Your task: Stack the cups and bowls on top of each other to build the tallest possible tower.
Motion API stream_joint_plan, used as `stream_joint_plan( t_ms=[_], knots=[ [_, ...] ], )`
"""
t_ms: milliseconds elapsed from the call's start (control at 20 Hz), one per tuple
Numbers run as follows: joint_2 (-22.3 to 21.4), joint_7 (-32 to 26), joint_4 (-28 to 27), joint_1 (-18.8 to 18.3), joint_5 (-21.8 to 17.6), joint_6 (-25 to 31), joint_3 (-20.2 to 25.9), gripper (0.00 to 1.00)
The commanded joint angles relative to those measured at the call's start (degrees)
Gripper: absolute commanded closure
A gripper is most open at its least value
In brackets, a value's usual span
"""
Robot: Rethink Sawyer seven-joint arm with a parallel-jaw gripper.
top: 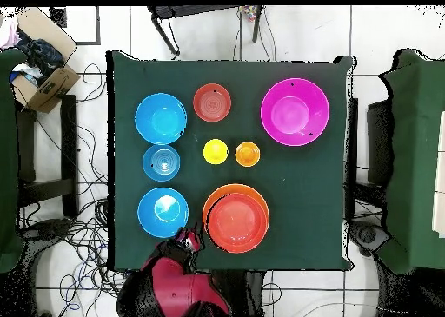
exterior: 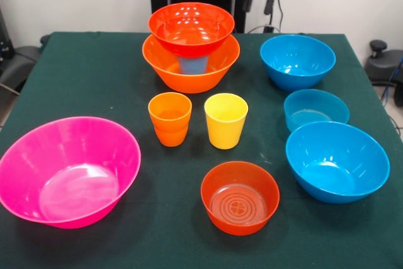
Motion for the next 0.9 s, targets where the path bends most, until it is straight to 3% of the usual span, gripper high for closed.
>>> stream_joint_plan(
  t_ms=[50,200,350,500,700,900],
  knots=[
    [4.17,17.13,1.65,-3.78,-0.69,-4.13,15.39,0.0],
    [7.42,17.9,0.22,-6.02,-2.97,-4.71,18.29,0.0],
    [7.75,18.48,-0.19,-10.99,-6.72,-2.64,23.07,0.0],
    [8.86,20.4,-0.61,-14.12,-9.68,-4.36,25.14,0.0],
    [10.39,21.9,-1.97,-14.58,-11.81,-6.84,23.79,0.0],
    [9.93,20.34,-3.23,-15.51,-14.5,-4.77,22.92,0.0]
  ],
)
